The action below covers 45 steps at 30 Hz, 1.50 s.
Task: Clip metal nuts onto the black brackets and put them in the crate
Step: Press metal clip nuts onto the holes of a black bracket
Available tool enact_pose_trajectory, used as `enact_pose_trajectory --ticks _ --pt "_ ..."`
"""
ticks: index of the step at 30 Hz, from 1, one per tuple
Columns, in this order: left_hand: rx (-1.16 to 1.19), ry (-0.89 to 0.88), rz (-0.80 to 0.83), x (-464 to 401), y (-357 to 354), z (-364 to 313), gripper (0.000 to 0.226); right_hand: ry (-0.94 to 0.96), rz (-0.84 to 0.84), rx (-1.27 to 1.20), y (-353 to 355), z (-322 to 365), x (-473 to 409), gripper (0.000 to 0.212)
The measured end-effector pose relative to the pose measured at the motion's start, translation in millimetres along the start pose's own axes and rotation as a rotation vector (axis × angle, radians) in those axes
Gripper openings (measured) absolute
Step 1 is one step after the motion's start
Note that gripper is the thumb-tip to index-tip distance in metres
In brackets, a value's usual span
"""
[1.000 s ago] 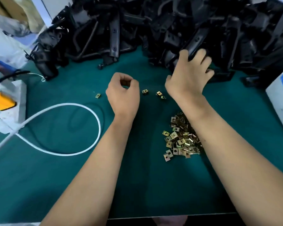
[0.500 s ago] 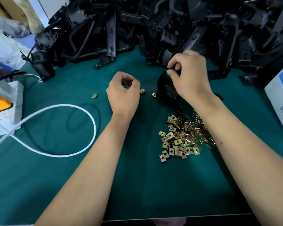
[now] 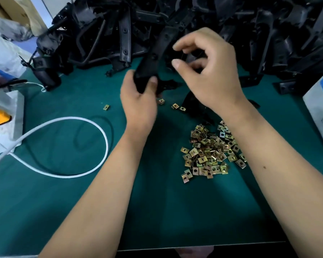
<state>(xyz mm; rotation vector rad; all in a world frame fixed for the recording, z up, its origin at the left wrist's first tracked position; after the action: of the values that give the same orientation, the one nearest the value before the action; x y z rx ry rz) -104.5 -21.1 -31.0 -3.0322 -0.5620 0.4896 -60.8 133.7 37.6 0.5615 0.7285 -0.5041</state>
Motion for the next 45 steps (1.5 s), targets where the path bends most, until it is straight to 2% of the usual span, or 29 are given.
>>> enact_pose_trajectory --ticks 2,5,6,7,10,14,17,19,21,25,28,31,35,37,40,43,45 --pt "0.173 0.243 -0.133 -9.0 8.4 5.4 0.011 -0.064 0.087 0.082 6.0 -7.4 2.1 0.008" --pt "0.383 0.467 -0.203 -17.2 14.9 9.8 0.026 -0.064 0.554 0.384 2.7 -20.7 24.0 0.017" --pt "0.445 0.514 -0.205 -18.5 15.5 10.1 0.029 -0.046 0.647 0.475 1.3 -25.1 33.7 0.023" --pt "0.504 0.563 -0.199 -19.6 15.3 9.9 0.028 -0.039 0.661 0.518 1.2 -29.8 39.0 0.026" --pt "0.680 0.713 -0.159 -22.2 14.7 8.4 0.015 -0.061 0.546 0.533 8.7 -45.1 35.5 0.034" --pt "0.892 0.849 -0.095 -17.1 16.2 8.6 0.020 -0.169 0.421 0.581 15.2 -72.9 26.4 0.042" --pt "0.837 0.830 0.012 -11.5 13.5 8.2 0.030 -0.081 0.340 0.523 14.5 -68.1 28.6 0.029" --pt "0.767 0.822 0.069 -10.2 10.3 8.5 0.028 -0.037 0.372 0.358 12.5 -56.6 30.0 0.014" --pt "0.705 0.817 0.135 -9.2 7.1 6.9 0.020 -0.071 0.514 0.236 12.2 -47.4 33.9 0.005" --pt "0.578 0.763 0.161 -5.2 3.1 7.7 0.018 -0.239 0.845 0.180 22.8 -45.2 36.9 0.019" --pt "0.507 0.697 0.177 -1.5 1.0 7.4 0.018 -0.265 0.950 0.157 26.0 -46.4 39.7 0.022" --pt "0.516 0.693 0.195 0.8 0.2 6.9 0.017 -0.253 0.924 0.141 21.5 -49.7 42.5 0.017" --pt "0.533 0.699 0.242 5.5 -0.9 4.3 0.016 -0.334 0.677 0.057 18.4 -58.2 42.2 0.012" --pt "0.537 0.699 0.250 7.9 -1.2 3.2 0.020 -0.322 0.625 0.046 16.1 -58.5 43.4 0.006" --pt "0.524 0.696 0.262 9.5 -1.7 1.7 0.027 -0.267 0.625 0.054 12.4 -51.9 45.5 0.014" --pt "0.526 0.700 0.261 8.1 -1.1 1.0 0.029 -0.113 0.650 0.142 13.6 -40.2 43.3 0.029" --pt "0.537 0.711 0.245 5.6 -0.4 1.5 0.028 -0.114 0.732 0.090 15.4 -32.0 42.1 0.022"
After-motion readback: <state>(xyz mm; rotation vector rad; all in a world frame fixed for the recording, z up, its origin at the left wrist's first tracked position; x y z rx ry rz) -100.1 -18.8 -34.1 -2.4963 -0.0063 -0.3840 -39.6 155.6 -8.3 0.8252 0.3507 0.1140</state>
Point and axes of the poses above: each hand's wrist, its own x-axis away from the middle knuckle, its own y-axis out of the back of the hand, z = x × y, the point moved 2 cm from there along -x, towards the middle knuckle, and after that the axes turned 11 degrees about -z, right-handed, at the moved point
